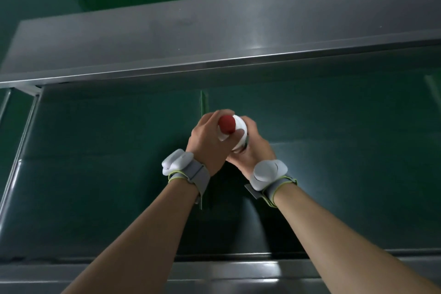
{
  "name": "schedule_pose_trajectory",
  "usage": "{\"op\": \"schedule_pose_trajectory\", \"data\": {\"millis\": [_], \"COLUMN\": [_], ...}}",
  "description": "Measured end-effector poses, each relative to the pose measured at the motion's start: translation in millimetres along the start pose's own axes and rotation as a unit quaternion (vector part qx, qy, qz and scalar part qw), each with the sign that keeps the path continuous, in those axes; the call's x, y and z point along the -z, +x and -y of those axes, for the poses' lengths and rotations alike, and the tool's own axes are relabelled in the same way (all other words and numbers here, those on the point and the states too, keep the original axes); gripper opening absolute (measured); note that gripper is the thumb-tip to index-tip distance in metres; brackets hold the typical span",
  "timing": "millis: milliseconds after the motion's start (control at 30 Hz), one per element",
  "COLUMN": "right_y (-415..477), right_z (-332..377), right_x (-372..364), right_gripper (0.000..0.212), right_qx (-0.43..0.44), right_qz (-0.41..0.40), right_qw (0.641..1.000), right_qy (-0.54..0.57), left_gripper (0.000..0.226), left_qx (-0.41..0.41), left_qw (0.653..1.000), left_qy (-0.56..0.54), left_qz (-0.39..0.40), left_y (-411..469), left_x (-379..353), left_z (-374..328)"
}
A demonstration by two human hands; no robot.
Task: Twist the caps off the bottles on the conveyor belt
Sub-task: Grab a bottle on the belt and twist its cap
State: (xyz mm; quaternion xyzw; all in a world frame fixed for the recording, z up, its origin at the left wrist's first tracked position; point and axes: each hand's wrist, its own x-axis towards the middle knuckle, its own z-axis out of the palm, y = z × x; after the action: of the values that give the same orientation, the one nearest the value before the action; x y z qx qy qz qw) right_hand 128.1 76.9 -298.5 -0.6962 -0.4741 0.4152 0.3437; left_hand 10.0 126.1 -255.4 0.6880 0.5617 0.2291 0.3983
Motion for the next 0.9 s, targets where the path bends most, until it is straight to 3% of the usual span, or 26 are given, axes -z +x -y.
{"op": "schedule_pose_trajectory", "data": {"millis": [133, 400, 533, 667, 767, 833, 900], "right_y": [-1.3, -8.7, -18.6, -36.3, -58.7, -69.3, -90.6], "right_z": [1.1, 3.5, 7.6, 16.5, 28.7, 32.5, 33.7], "right_x": [3.5, 6.5, 22.1, 44.3, 66.7, 77.9, 94.0], "right_gripper": [0.069, 0.066, 0.056, 0.055, 0.055, 0.055, 0.052], "right_qx": [-0.022, -0.049, -0.066, -0.078, -0.085, -0.094, -0.105], "right_qz": [0.020, 0.029, 0.005, -0.017, -0.049, -0.059, -0.084], "right_qw": [1.000, 0.998, 0.988, 0.984, 0.982, 0.980, 0.977], "right_qy": [0.002, -0.033, -0.138, -0.161, -0.158, -0.163, -0.164], "left_gripper": [0.061, 0.071, 0.051, 0.046, 0.036, 0.039, 0.054], "left_qx": [0.049, 0.064, 0.055, -0.001, -0.137, -0.176, -0.179], "left_qw": [0.998, 0.997, 0.997, 0.990, 0.973, 0.972, 0.975], "left_qy": [-0.043, -0.017, 0.058, 0.084, 0.111, 0.123, 0.131], "left_qz": [0.027, 0.039, 0.004, -0.111, -0.150, -0.099, 0.016], "left_y": [-3.9, -7.1, -13.6, -33.9, -59.2, -67.4, -73.3], "left_x": [-5.4, -5.9, 12.3, 29.2, 19.7, 6.8, -6.8], "left_z": [-0.2, 2.3, -13.9, -51.5, -86.2, -95.4, -98.0]}}
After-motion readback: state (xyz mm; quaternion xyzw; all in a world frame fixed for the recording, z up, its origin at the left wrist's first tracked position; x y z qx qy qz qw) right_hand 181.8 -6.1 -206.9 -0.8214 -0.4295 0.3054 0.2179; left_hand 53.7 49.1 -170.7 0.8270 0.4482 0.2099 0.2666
